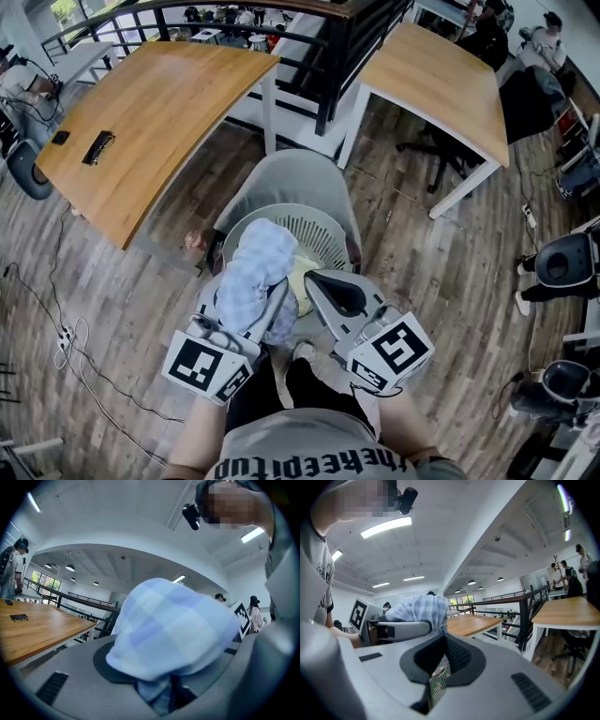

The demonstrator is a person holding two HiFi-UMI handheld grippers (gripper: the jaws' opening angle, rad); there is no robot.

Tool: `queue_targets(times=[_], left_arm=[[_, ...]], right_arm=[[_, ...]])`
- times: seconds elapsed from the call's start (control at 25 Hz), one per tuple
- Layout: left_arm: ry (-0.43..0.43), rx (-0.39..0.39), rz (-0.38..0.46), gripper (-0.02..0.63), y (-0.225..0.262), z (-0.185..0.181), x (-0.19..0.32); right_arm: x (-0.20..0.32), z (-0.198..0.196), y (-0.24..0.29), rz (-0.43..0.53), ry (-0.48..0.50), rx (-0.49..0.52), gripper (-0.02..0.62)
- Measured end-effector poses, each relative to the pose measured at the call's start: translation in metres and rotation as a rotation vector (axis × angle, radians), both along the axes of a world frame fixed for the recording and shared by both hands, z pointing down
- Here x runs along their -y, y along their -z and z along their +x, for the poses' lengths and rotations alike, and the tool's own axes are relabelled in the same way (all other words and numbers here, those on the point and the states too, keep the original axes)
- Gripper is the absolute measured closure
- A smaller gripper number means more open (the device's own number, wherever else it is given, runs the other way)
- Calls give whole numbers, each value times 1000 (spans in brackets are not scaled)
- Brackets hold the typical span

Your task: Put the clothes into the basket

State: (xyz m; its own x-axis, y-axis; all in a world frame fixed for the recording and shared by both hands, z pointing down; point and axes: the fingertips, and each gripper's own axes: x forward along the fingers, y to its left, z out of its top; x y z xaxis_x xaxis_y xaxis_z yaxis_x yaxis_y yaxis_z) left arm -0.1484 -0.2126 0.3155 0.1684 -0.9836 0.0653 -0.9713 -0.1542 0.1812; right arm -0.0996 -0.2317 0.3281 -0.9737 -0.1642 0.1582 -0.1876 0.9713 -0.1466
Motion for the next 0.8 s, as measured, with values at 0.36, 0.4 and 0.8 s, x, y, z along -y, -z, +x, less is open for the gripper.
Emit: queue_targets(times=[0.36,0.4,0.8], left_arm=[[-114,-7,-2,416,-4,-16,25],[-130,-9,-4,416,-5,-18,27],[-274,-16,-23,416,-15,-35,51]], right_arm=[[17,-14,-4,-2,-116,-12,584],[18,-16,-5,-3,-131,-16,584],[32,-32,-11,-21,-269,-32,584]])
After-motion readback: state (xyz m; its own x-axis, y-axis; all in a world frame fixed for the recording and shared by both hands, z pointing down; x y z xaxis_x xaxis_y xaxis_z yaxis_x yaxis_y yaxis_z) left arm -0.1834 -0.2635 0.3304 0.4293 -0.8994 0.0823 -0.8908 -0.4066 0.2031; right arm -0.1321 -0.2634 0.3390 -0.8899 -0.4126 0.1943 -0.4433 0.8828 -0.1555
